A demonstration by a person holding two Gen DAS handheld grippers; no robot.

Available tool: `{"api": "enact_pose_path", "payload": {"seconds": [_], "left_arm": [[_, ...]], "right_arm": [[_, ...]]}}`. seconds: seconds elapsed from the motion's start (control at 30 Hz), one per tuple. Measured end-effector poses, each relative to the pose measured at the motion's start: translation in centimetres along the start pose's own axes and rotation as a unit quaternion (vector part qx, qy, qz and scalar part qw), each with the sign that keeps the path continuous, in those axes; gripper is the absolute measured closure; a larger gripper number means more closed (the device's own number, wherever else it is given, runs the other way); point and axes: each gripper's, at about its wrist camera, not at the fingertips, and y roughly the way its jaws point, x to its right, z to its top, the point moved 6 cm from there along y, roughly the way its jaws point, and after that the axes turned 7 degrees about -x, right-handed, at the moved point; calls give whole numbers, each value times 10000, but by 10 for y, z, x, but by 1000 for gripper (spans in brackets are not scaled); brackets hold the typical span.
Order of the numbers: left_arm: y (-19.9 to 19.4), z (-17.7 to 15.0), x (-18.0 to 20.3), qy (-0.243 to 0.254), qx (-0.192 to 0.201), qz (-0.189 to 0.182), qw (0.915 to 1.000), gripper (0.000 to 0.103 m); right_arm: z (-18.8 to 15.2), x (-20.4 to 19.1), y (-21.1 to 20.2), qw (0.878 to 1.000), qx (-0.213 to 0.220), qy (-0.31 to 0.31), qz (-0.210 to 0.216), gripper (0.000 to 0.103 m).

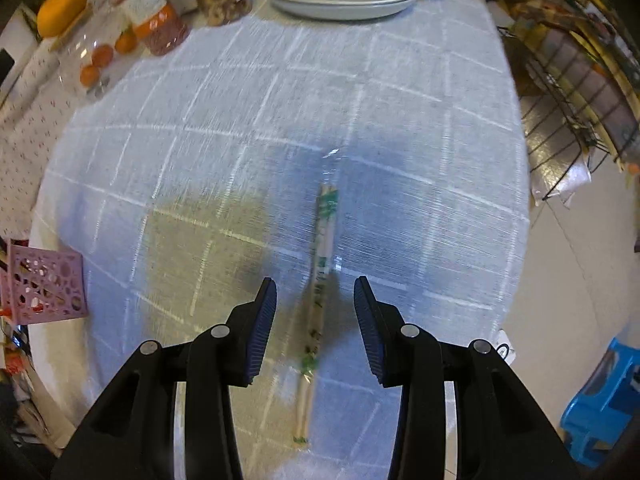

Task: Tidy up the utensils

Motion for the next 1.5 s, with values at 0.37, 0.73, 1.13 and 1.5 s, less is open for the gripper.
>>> {"api": "enact_pose_path", "payload": {"seconds": [0.37,0.73,1.13,1.5], "left_arm": [[-33,4,-18,5,408,-3,9992,97],[-59,14,-30,-122,859,-58,9962,97],[-116,48,-94,-588,2676,235,9615,97],[-83,52,-119,-900,3364,807,9339,97]], "right_arm": [[3,-29,-26,9980,392,-496,51,93],[-16,-71,-103,9831,1312,-876,932,93],[-30,-106,-182,9303,2833,-945,2130,93],[-44,-117,-204,9048,3294,-1173,2430,93]]}}
